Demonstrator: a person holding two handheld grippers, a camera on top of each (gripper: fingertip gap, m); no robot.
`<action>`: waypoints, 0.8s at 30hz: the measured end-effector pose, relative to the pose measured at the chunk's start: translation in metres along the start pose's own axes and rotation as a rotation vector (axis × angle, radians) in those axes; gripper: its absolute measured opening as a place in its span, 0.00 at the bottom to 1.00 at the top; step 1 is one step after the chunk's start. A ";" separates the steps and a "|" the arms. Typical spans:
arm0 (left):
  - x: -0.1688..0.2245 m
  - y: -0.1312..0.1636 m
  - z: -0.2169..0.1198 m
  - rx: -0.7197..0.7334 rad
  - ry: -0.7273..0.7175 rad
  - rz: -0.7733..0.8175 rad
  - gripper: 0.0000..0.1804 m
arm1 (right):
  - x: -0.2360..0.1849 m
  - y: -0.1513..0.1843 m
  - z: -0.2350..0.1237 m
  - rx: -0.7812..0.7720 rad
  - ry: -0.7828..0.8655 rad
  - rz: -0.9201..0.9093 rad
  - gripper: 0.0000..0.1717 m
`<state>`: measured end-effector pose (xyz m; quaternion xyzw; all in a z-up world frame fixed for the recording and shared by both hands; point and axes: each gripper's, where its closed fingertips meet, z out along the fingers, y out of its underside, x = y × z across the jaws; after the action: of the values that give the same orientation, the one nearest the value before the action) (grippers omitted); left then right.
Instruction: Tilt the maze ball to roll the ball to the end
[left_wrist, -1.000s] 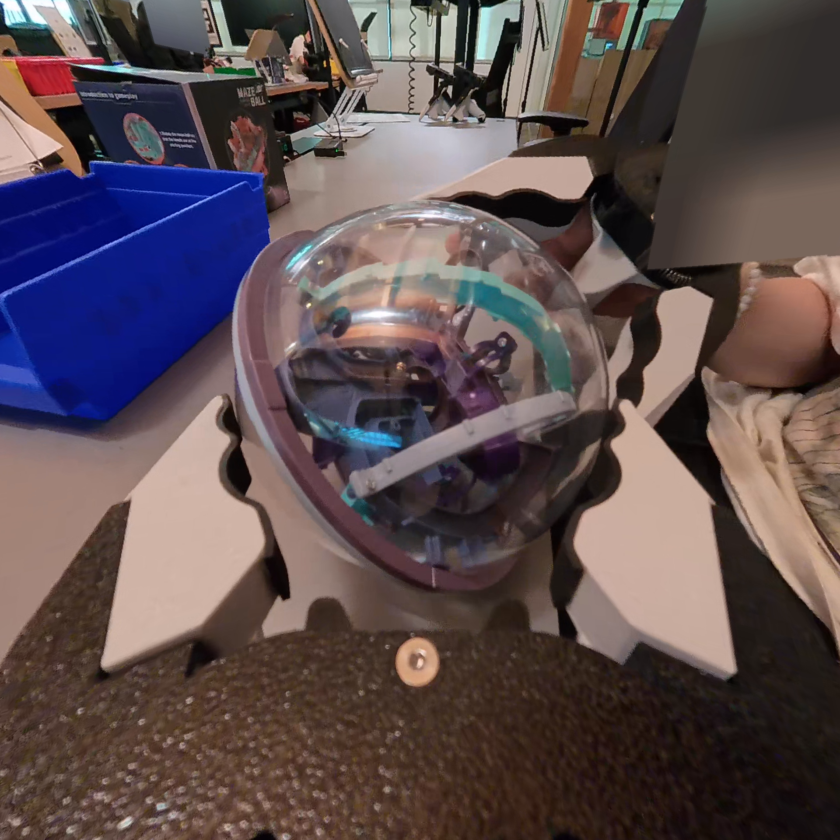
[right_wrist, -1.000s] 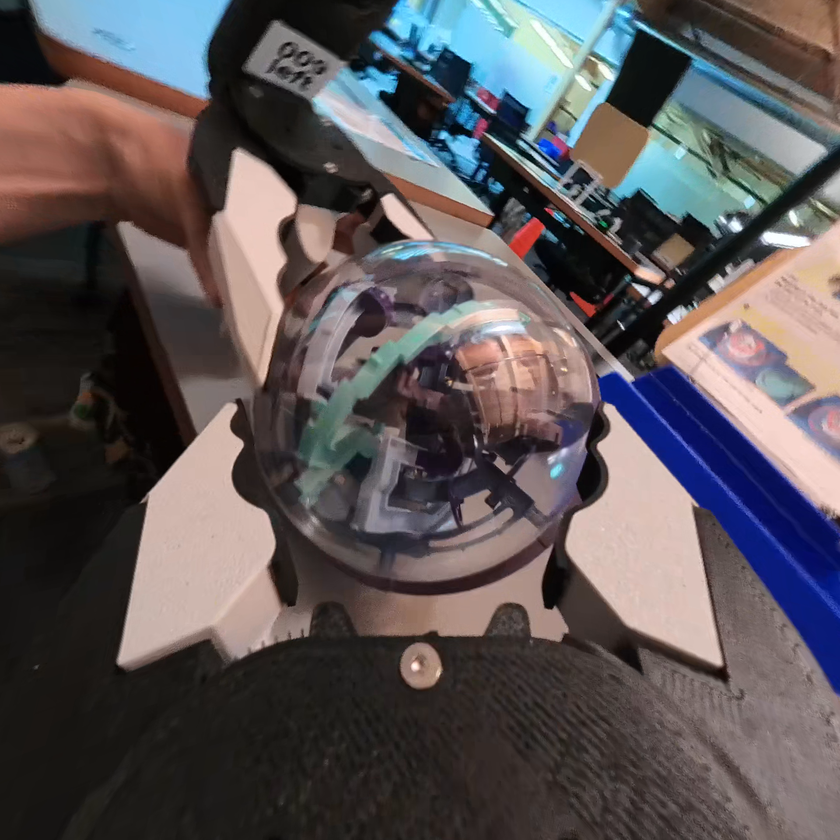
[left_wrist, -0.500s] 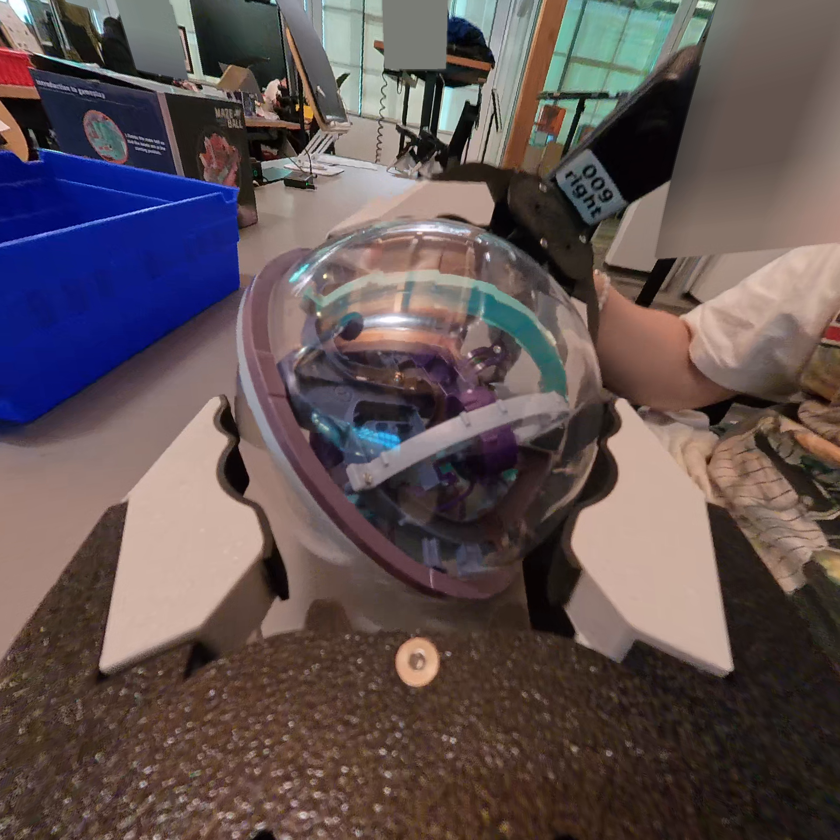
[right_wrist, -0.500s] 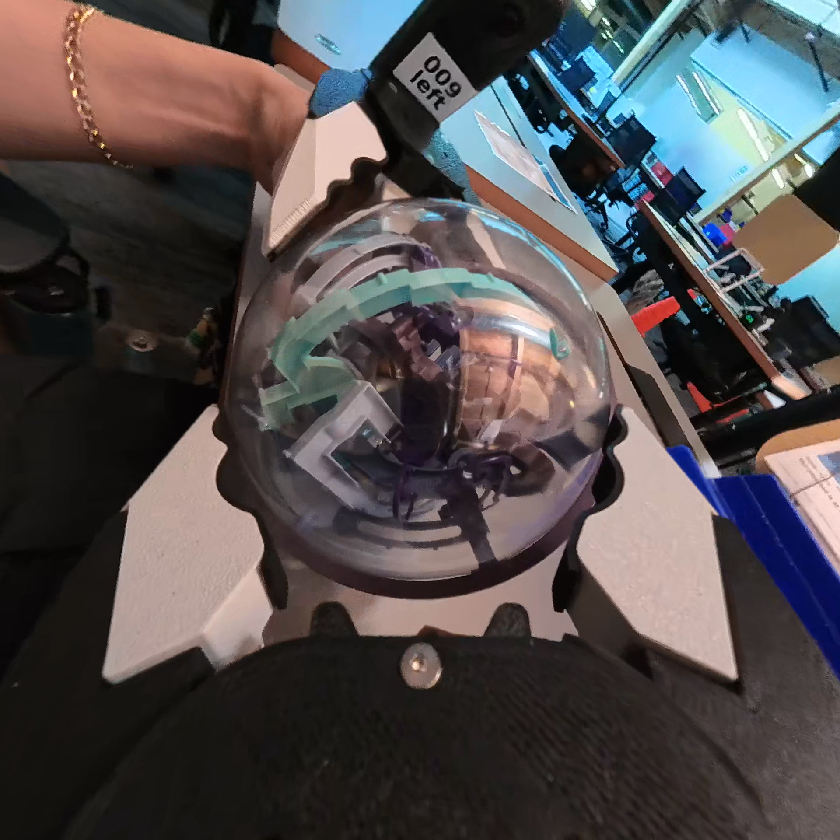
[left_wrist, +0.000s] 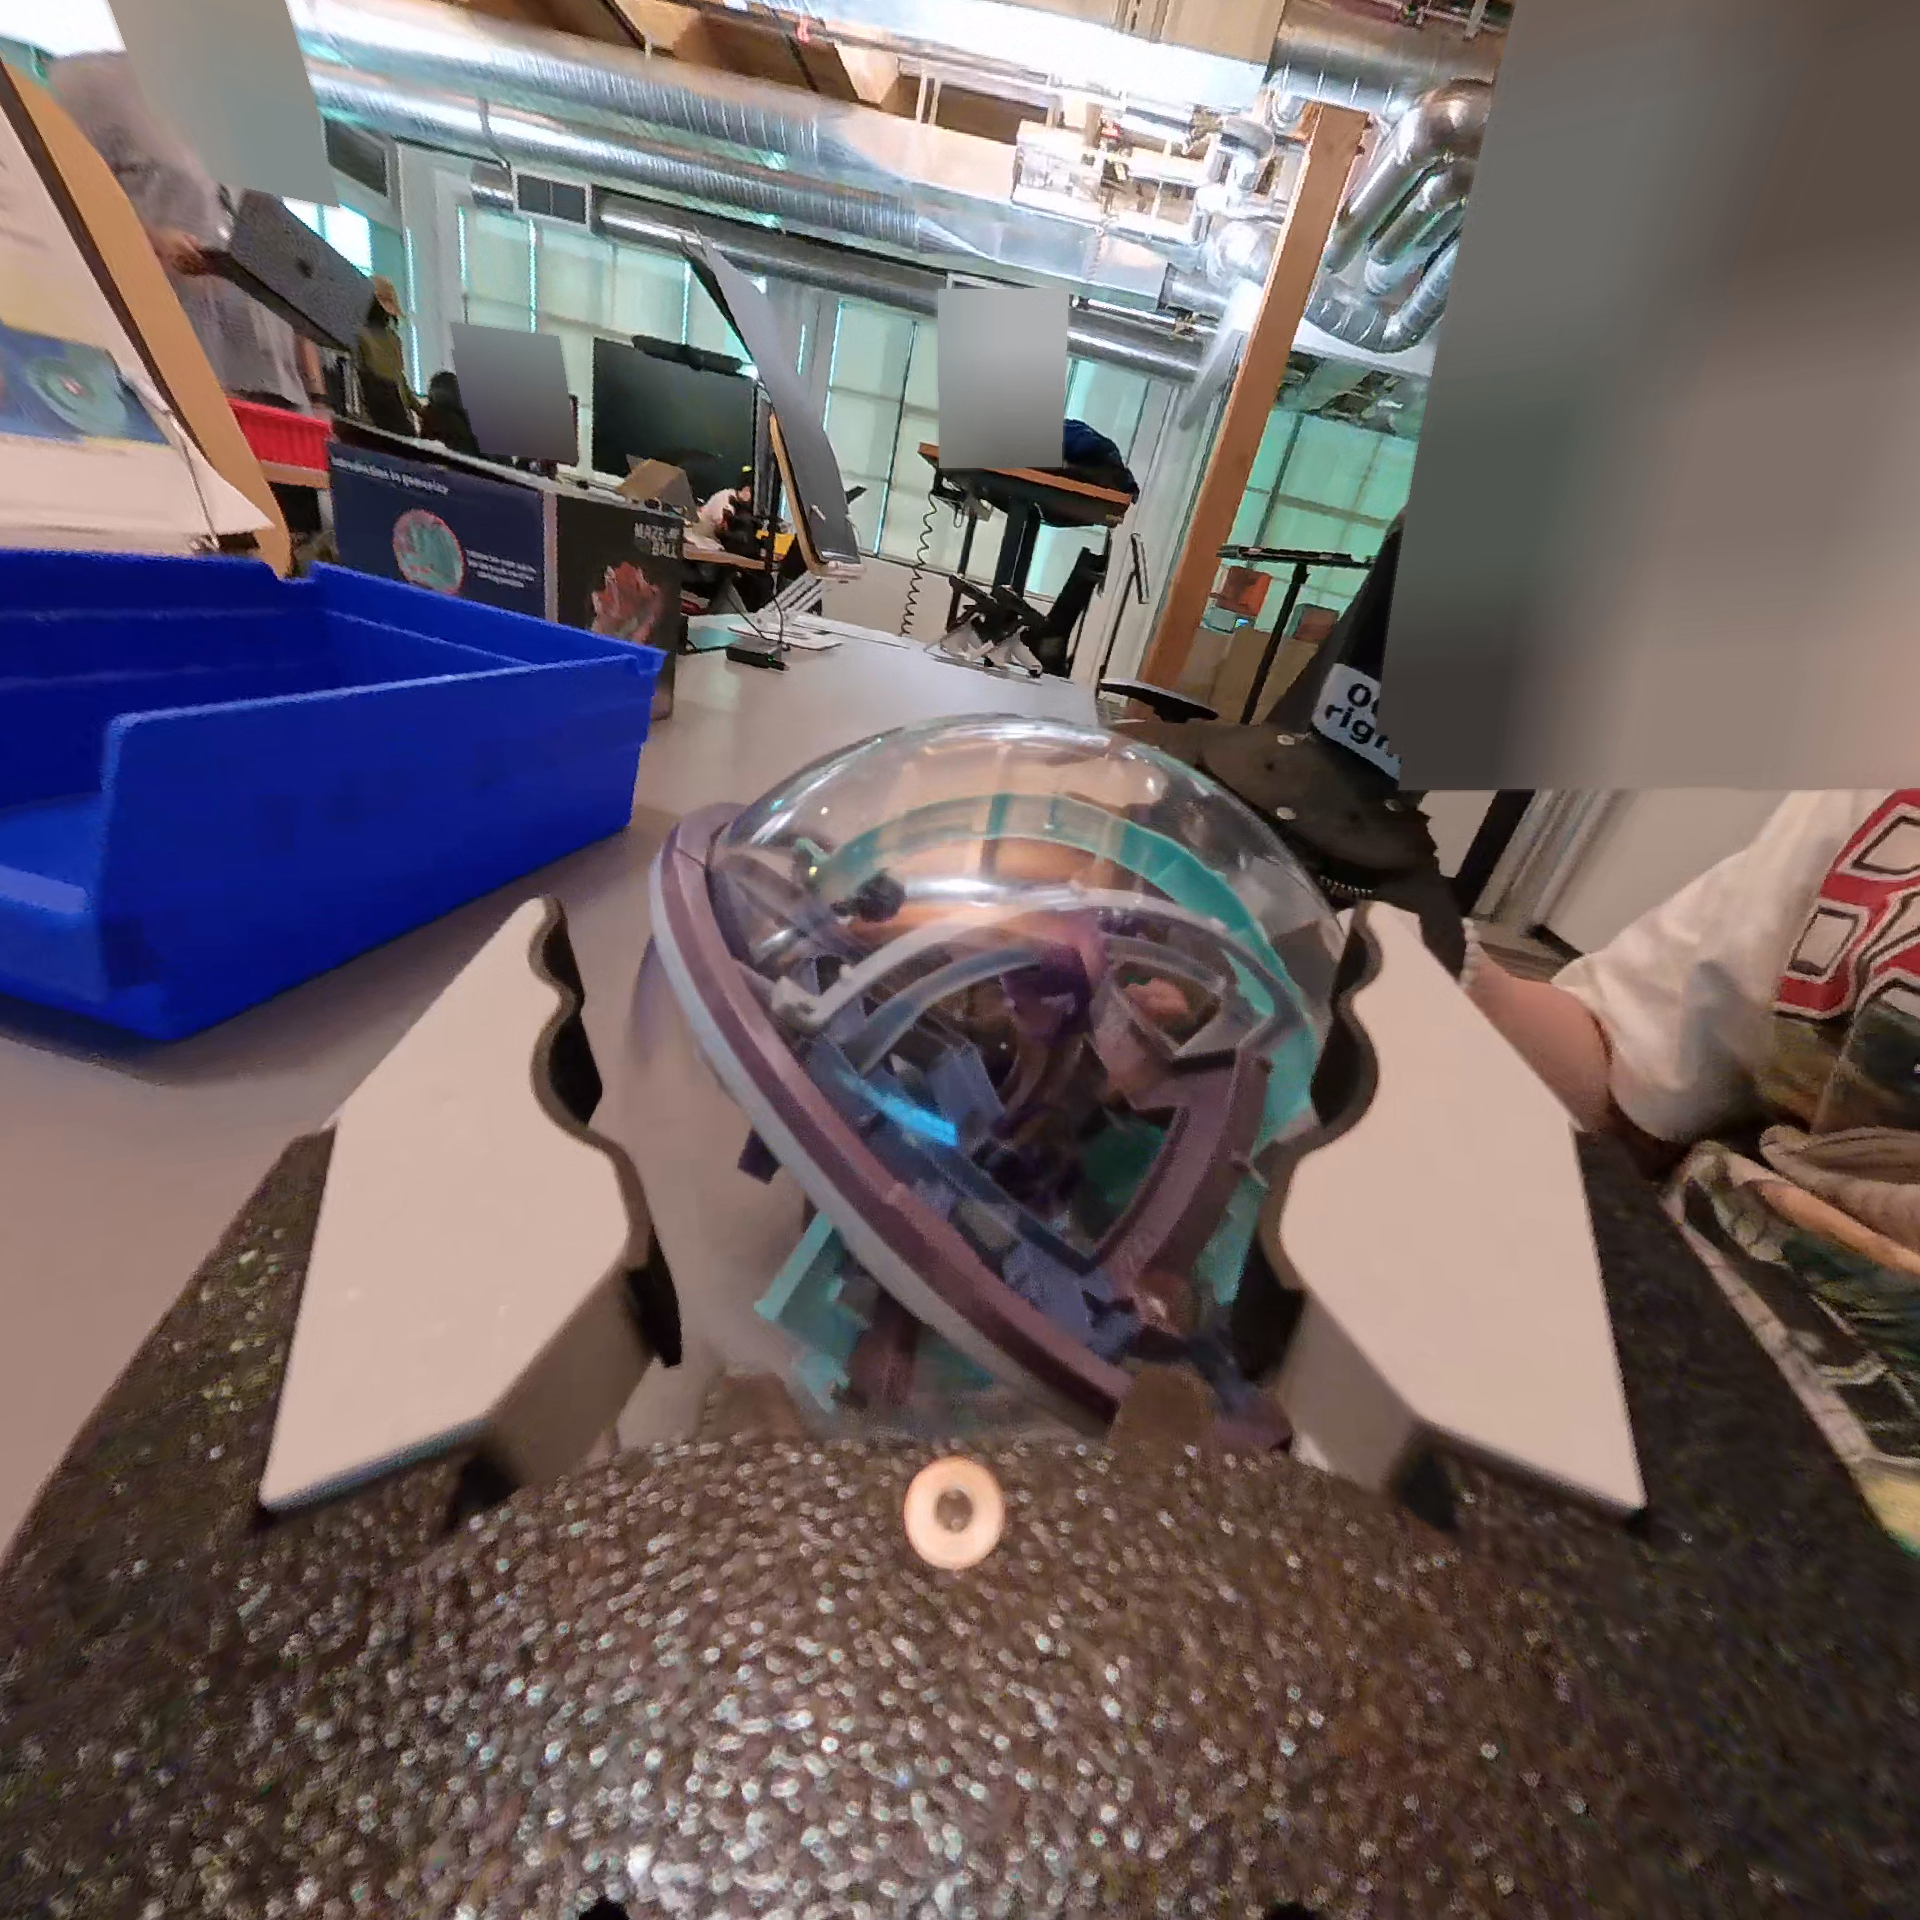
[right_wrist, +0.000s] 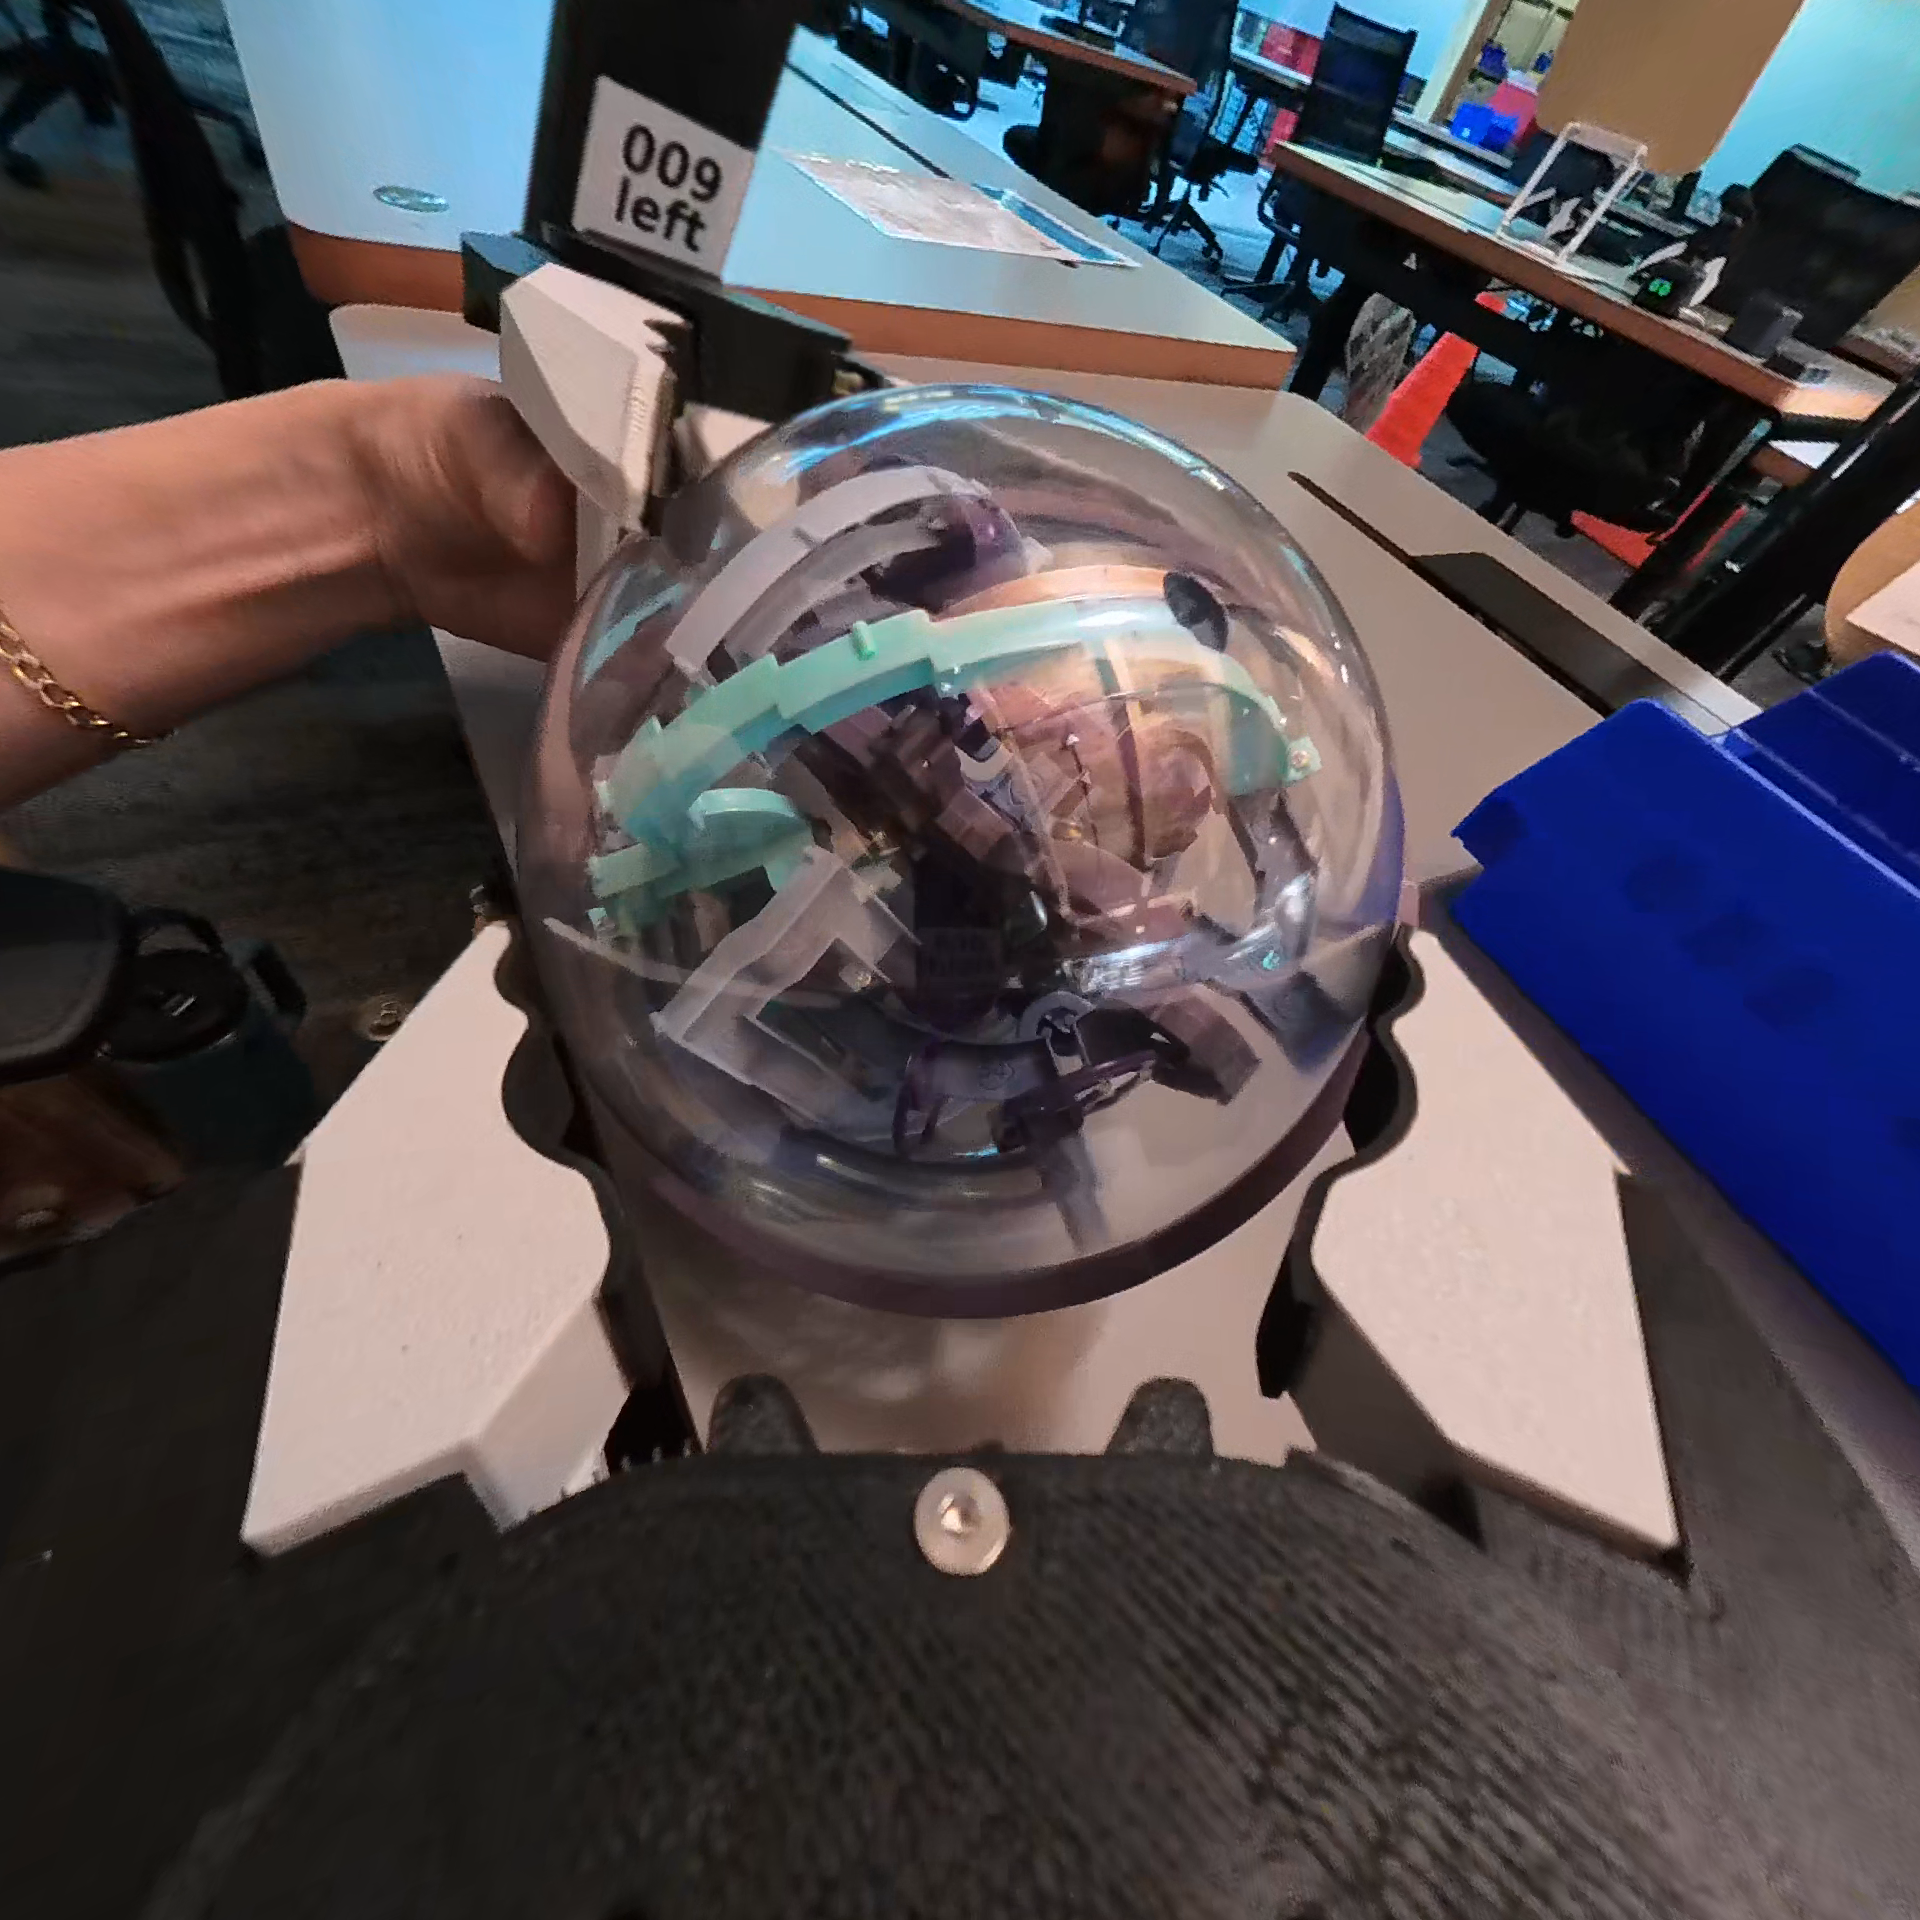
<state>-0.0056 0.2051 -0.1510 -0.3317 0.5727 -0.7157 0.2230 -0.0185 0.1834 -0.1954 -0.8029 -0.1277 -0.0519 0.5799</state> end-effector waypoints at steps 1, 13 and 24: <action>0.000 -0.001 -0.001 0.001 -0.007 0.022 0.75 | 0.000 0.000 0.000 -0.004 0.010 0.001 0.88; 0.017 -0.002 0.001 -0.062 0.011 0.182 0.69 | -0.005 0.001 -0.003 -0.003 0.078 -0.020 0.87; 0.029 0.001 -0.002 -0.075 0.068 0.242 0.69 | -0.016 -0.004 -0.006 0.054 0.153 -0.063 0.87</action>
<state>-0.0274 0.1859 -0.1455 -0.2438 0.6420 -0.6726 0.2758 -0.0348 0.1764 -0.1939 -0.7763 -0.1095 -0.1279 0.6075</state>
